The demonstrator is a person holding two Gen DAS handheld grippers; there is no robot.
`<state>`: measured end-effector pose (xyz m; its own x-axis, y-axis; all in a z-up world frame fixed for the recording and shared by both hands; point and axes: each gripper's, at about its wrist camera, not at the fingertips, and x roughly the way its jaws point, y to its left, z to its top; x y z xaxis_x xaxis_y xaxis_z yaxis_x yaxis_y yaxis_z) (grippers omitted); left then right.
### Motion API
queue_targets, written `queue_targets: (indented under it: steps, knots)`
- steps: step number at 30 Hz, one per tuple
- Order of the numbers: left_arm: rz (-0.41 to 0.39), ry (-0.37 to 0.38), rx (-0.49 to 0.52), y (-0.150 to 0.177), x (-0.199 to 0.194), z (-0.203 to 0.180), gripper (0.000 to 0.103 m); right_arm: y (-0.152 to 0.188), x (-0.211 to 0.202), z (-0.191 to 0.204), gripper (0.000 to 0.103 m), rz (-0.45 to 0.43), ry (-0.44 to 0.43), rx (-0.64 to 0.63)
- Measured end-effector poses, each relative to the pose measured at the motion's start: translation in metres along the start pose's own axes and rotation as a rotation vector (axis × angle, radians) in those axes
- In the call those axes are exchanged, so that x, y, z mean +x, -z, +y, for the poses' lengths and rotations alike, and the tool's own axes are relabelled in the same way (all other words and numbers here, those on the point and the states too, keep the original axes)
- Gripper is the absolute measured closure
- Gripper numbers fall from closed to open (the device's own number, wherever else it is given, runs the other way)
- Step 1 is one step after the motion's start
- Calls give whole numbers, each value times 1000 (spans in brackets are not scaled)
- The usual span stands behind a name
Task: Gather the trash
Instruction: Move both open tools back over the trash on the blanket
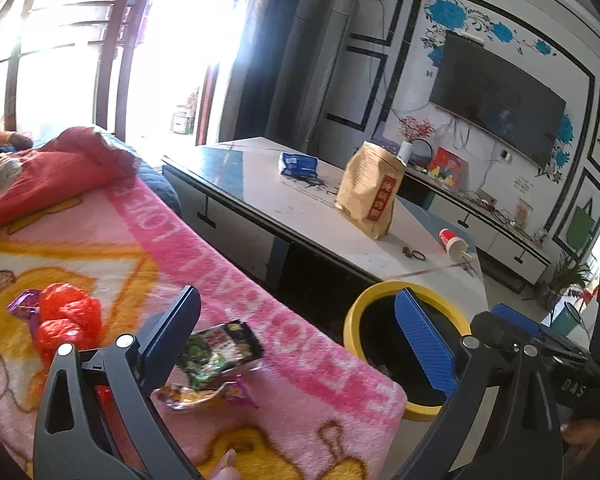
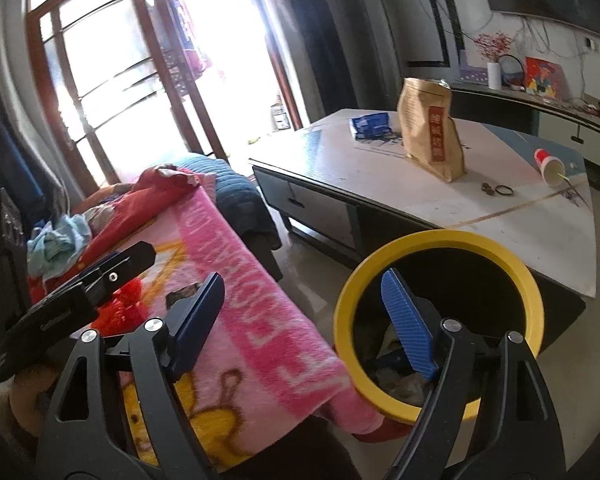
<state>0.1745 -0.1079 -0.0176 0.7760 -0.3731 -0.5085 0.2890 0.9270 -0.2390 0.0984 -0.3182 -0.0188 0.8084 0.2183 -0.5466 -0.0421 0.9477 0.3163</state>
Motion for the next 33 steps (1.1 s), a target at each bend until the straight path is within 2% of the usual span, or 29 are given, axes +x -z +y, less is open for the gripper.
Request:
queue_targets:
  steps: [14,33]
  knots:
    - [-23,-88,-67,1,-22,45,7,15,6,49,28,33,-89,-98]
    - [-57,-209,-178,0,-50,114,7,50,21,115,28,137,-199,-244]
